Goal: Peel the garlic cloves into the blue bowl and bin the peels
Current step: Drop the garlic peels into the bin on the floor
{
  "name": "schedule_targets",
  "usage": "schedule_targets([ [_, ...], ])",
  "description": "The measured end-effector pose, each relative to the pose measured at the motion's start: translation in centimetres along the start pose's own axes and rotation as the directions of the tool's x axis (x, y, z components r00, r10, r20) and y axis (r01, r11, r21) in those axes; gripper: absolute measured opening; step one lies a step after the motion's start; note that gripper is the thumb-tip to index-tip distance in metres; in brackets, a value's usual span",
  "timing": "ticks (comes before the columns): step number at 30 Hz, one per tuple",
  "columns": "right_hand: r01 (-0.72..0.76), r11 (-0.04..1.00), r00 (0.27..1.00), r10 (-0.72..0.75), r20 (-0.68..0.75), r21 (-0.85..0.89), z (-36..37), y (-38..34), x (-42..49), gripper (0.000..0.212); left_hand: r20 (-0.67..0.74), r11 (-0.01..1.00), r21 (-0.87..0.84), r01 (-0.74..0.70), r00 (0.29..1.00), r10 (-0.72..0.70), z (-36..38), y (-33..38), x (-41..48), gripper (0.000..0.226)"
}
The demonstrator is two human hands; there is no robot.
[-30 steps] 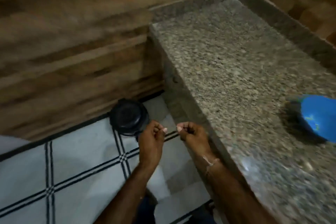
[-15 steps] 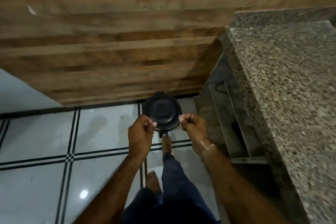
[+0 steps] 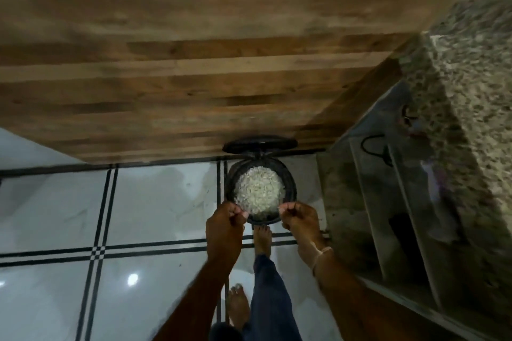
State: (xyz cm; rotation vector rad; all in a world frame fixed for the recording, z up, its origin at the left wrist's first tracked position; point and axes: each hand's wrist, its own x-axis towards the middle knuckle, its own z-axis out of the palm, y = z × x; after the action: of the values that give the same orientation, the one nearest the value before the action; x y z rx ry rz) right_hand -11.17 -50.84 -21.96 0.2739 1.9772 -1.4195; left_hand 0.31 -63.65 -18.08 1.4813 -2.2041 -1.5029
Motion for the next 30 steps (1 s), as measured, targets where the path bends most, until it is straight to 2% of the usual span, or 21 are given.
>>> schedule_targets([
  [3,-0.046,0.998,0.998,0.045,-0.038,-0.034,2.3,3.6,6.5,0.026,0.011,0.997,0.018,0.078,0.997,-0.078,4.4,-3.5,5.3,0.017],
  [6,-0.051,0.997,0.994,0.046,-0.104,-0.05,4.8,6.7,13.1,0.006,-0.009,0.993,0.077,0.088,0.996,-0.088,8.4,-6.2,10.4,0.012],
  [7,-0.033,0.994,0.993,0.022,-0.114,-0.102,5.5,7.6,15.1,0.008,-0.01,0.992,0.084,0.095,0.996,-0.094,9.7,-7.1,12.0,0.013],
  [10,0.014,0.973,0.994,-0.039,-0.101,-0.231,7.0,10.9,20.4,0.034,0.022,0.977,0.186,0.106,0.993,-0.112,12.9,-9.5,15.6,0.01],
  [13,-0.03,0.941,1.0,0.026,-0.017,-0.337,7.5,13.2,23.2,0.024,0.063,0.954,0.267,0.137,0.985,-0.159,14.4,-10.9,17.8,0.018],
  [15,-0.002,0.9,1.0,0.015,0.025,-0.437,7.5,13.0,23.7,0.021,0.046,0.932,0.284,0.226,0.968,-0.248,14.3,-10.5,18.2,0.021],
  [16,0.035,0.84,0.999,-0.01,0.048,-0.541,7.4,12.5,23.4,0.017,0.03,0.918,0.309,0.248,0.962,-0.27,14.2,-10.5,18.4,0.028],
  [17,0.062,0.768,0.998,-0.041,0.047,-0.637,7.3,11.8,23.0,0.013,0.021,0.904,0.343,0.256,0.96,-0.28,14.0,-10.5,18.7,0.035],
  [19,0.045,0.715,0.996,-0.082,-0.02,-0.698,7.3,11.2,22.5,0.011,0.031,0.897,0.366,0.247,0.96,-0.277,13.7,-10.2,18.6,0.038],
  [22,-0.019,0.84,1.0,0.029,0.009,-0.542,7.8,10.8,21.7,0.038,0.085,0.948,0.289,0.132,0.983,-0.162,14.0,-9.2,17.5,0.03],
  [24,-0.036,0.885,0.999,0.043,0.005,-0.464,7.6,9.8,20.3,0.033,0.089,0.962,0.247,0.117,0.986,-0.142,13.7,-7.6,16.6,0.029],
  [27,-0.016,0.935,0.993,-0.026,-0.112,-0.355,6.6,6.8,17.3,0.027,0.063,0.946,0.309,0.098,0.99,-0.123,11.9,-4.6,14.4,0.018],
  [30,0.077,0.944,0.99,-0.11,-0.085,-0.321,3.9,3.0,12.9,0.014,0.056,0.916,0.4,0.022,0.997,-0.048,9.1,-1.5,11.5,0.016],
])
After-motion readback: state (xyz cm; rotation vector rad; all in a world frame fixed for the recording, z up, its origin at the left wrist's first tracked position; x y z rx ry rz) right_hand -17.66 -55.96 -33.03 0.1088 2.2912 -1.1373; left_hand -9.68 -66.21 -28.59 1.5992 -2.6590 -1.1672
